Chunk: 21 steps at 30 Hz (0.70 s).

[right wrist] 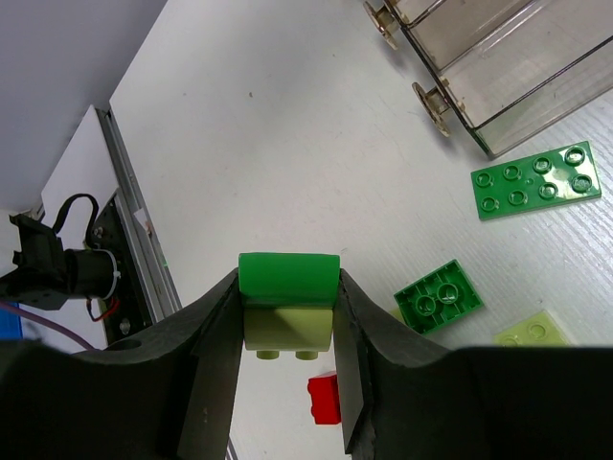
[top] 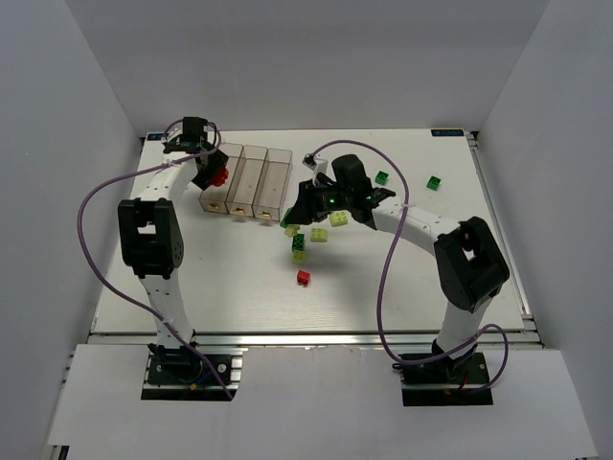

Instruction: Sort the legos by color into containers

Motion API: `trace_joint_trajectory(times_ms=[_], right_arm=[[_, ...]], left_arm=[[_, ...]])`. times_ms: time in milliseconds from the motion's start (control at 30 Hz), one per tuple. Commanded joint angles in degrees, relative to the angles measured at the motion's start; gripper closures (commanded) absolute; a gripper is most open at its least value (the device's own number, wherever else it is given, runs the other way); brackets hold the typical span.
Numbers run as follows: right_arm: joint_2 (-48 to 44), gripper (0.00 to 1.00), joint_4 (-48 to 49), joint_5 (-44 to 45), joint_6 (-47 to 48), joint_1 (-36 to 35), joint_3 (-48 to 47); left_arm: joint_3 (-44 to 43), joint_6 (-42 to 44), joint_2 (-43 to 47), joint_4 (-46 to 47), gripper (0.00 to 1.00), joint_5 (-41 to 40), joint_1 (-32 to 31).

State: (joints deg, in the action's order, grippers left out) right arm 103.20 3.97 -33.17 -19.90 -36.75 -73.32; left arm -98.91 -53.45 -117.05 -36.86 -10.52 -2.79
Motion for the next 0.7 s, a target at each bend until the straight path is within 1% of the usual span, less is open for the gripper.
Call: trace_joint_trajectory(times_ms=[0, 33, 67, 133, 267, 300, 333, 367, 433, 500, 633, 667], right_arm=[[-3.1, 1.00, 0.9, -0.2, 0.9, 0.2, -0.2], [-3.1, 1.00, 0.9, -0.2, 0.9, 0.3, -0.2], [-3.2, 1.00, 0.9, -0.2, 0.9, 0.2, -0.2], [-3.2, 1.00, 1.0, -0.2, 0.9, 0.2, -0.2], [-3.4, 1.00, 0.8, -0.1, 1.1, 0.3, -0.2], [-3.4, 1.00, 0.8, -0.1, 1.3, 0.2, -0.2], [-3.4, 1.00, 0.6, -0.1, 1.4, 0.3, -0.3], [-3.4, 1.00, 0.6, -0.1, 1.5, 0.2, -0.3], [-3.4, 1.00, 0.3, -0.2, 1.8, 0.2, -0.6], [-3.5, 1.00, 0.3, -0.3, 1.9, 0.2, -0.8], [-3.4, 1.00, 0.0, -0.4, 2.0, 0.2, -1.1], [-3.4, 1.00, 0.0, -0.4, 2.0, 0.2, -1.2]], left_arm=[[-0.6, -0.3, 1.1, 0.7, 0.54, -0.2, 0.2], [-0.6, -0.3, 1.0, 0.6, 0.53, -0.2, 0.2], [-0.6, -0.3, 1.1, 0.6, 0.50, -0.2, 0.2], [-0.4, -0.3, 1.3, 0.7, 0.47, -0.1, 0.2], [0.1, -0.4, 1.9, 0.7, 0.37, -0.2, 0.2], [0.1, -0.3, 2.1, 0.7, 0.32, -0.3, 0.2], [0.2, -0.3, 2.1, 0.7, 0.30, -0.2, 0.2], [0.3, -0.3, 2.3, 0.7, 0.29, -0.2, 0.2], [1.1, -0.3, 3.0, 1.4, 0.24, -0.2, 0.2], [1.4, -0.3, 3.3, 1.5, 0.22, -0.2, 0.2], [1.5, -0.2, 3.5, 1.3, 0.12, -0.1, 0.2], [1.5, -0.2, 3.5, 1.2, 0.12, -0.1, 0.2]])
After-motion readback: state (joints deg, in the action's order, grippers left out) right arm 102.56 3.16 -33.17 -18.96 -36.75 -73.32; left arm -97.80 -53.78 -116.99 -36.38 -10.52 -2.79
